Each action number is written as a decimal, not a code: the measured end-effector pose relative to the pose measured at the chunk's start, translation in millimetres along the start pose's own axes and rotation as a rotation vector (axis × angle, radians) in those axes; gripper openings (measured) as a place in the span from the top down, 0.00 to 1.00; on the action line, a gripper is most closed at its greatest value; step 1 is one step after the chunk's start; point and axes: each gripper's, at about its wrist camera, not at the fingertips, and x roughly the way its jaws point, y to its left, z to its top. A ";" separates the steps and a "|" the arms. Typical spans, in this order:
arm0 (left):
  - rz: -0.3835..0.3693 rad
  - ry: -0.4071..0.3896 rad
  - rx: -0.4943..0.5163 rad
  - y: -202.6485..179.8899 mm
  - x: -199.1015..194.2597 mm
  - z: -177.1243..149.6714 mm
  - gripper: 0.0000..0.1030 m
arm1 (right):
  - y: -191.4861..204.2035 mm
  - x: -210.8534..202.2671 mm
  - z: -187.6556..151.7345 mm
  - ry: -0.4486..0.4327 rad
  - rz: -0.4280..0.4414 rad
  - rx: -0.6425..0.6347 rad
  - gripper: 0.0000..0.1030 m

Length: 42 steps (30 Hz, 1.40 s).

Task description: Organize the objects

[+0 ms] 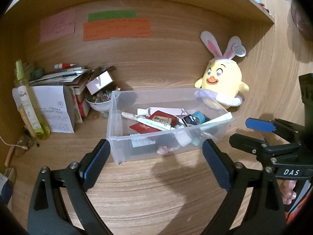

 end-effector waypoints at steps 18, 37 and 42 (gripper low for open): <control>-0.016 -0.005 -0.003 -3.2 -3.6 -4.3 0.06 | -1.3 -1.2 -4.4 0.005 0.010 0.012 0.27; -0.022 -0.008 -0.016 -1.6 -4.1 -4.3 0.04 | 1.9 -0.3 -5.1 0.010 0.023 0.009 0.27; -0.027 -0.010 -0.018 -0.4 -4.9 -3.7 0.02 | 1.7 -0.3 -4.9 0.009 0.023 0.010 0.27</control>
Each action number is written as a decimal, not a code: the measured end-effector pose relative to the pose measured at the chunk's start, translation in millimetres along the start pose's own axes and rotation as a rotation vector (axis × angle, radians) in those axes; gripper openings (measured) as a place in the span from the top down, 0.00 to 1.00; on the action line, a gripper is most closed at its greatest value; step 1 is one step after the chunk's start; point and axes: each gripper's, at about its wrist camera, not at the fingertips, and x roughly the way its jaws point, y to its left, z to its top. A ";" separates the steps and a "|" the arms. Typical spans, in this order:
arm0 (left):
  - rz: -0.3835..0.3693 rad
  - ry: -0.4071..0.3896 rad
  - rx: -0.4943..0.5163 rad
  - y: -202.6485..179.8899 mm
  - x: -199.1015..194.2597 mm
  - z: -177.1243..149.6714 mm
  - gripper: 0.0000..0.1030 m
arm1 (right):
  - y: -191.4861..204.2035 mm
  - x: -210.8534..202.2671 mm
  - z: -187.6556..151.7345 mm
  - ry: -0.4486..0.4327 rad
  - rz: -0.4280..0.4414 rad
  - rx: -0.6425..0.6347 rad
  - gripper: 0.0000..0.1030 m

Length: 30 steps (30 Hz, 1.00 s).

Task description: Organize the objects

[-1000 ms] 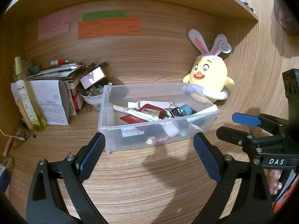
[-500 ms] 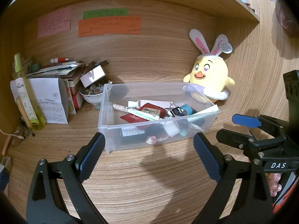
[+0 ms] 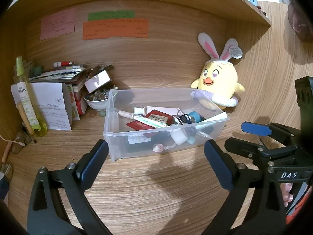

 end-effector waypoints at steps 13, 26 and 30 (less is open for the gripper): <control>-0.007 0.010 -0.016 1.8 0.8 -2.0 0.02 | -3.6 0.3 -0.4 0.001 0.007 0.021 0.24; -0.012 0.012 -0.018 1.8 1.6 -3.0 0.02 | -1.6 1.1 -1.6 0.007 0.011 0.019 0.23; -0.017 0.011 -0.009 1.4 1.9 -4.8 0.02 | -1.5 1.0 -1.4 0.007 0.010 0.019 0.22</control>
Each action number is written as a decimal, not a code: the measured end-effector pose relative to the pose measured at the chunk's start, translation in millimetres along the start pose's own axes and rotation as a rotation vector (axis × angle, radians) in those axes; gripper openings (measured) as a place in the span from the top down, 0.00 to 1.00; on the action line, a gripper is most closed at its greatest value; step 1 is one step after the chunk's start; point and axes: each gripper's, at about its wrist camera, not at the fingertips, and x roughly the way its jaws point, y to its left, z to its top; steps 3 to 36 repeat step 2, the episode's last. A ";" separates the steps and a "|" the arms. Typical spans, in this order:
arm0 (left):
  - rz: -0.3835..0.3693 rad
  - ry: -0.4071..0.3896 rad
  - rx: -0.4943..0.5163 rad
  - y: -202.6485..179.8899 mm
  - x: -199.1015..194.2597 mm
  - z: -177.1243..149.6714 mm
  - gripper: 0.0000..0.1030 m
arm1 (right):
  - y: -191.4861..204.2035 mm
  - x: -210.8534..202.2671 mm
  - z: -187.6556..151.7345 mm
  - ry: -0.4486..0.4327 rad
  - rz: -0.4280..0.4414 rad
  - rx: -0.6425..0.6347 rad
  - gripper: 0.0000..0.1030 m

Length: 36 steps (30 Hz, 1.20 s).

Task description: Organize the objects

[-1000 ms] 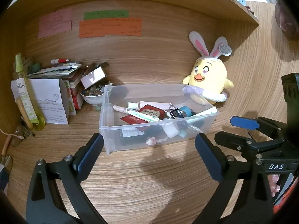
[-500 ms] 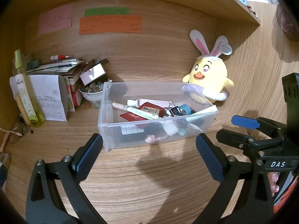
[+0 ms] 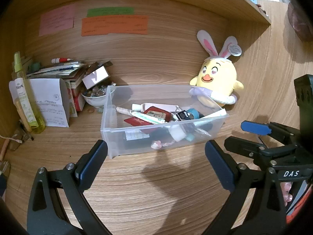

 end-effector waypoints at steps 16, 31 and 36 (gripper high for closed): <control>-0.004 0.002 0.003 -0.5 0.3 -0.5 0.02 | 0.2 0.1 -0.1 0.000 -0.001 0.001 0.22; -0.004 0.002 0.003 -0.5 0.3 -0.5 0.02 | 0.2 0.1 -0.1 0.000 -0.001 0.001 0.22; -0.004 0.002 0.003 -0.5 0.3 -0.5 0.02 | 0.2 0.1 -0.1 0.000 -0.001 0.001 0.22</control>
